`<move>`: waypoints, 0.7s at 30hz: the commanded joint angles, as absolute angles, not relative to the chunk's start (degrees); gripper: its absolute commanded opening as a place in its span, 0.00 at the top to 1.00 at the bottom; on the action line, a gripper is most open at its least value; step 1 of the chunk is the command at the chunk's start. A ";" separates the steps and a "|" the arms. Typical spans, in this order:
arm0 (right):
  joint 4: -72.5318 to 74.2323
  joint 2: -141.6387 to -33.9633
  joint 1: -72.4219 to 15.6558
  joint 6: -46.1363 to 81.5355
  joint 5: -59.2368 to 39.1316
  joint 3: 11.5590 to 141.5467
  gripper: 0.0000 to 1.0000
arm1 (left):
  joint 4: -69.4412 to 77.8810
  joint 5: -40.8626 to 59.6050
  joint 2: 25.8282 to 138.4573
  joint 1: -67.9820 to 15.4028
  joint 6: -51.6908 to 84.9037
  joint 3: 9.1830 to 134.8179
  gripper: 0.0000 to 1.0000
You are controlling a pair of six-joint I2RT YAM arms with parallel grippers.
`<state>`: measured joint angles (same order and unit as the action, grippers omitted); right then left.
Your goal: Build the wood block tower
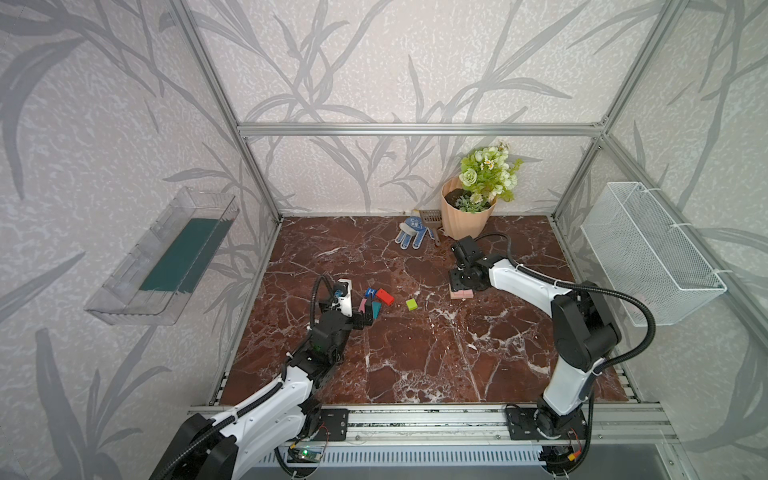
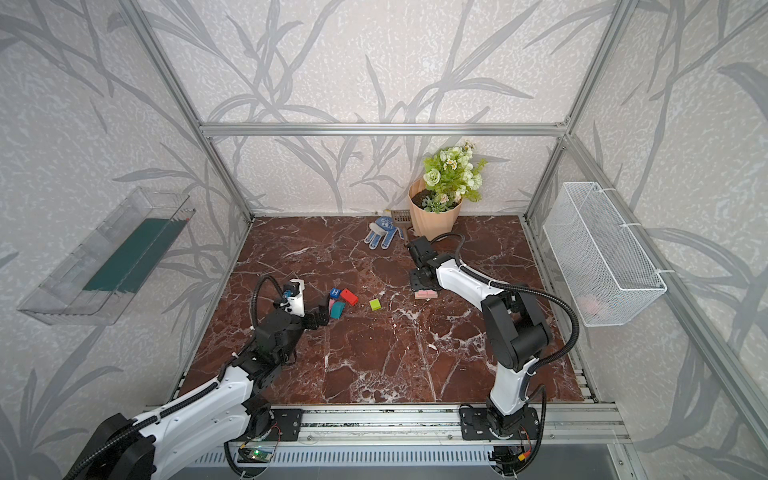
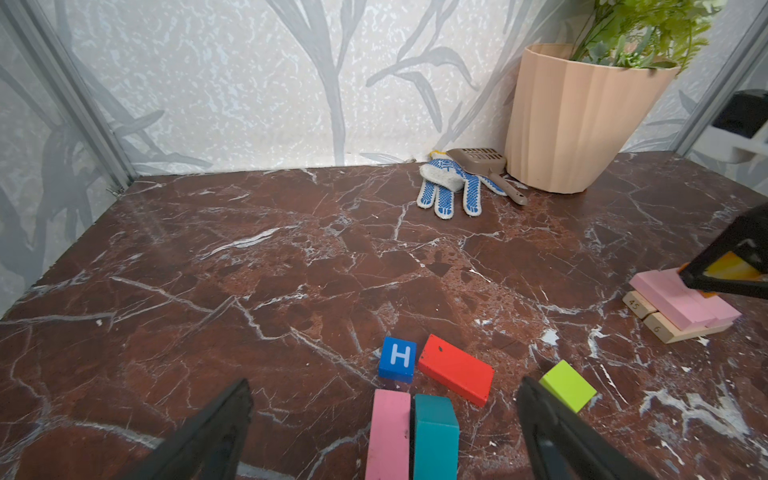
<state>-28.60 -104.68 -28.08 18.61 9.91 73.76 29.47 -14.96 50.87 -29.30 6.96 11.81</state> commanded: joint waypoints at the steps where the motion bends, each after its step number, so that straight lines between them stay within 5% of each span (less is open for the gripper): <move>1: -29.62 -106.28 -27.58 18.37 9.41 76.23 0.46 | 31.76 -9.69 50.61 -29.57 5.17 11.17 0.01; 11: -30.51 -109.78 -26.34 17.81 8.88 78.39 0.46 | 35.45 4.76 53.09 -30.11 1.78 10.66 0.01; 21: -30.25 -111.55 -26.00 17.93 7.95 79.27 0.46 | 33.07 3.02 56.90 -30.30 2.02 13.53 0.01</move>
<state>-29.04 -110.59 -26.17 18.37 8.49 77.65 33.36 2.48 56.47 -30.02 3.36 11.35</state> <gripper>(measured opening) 0.607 0.992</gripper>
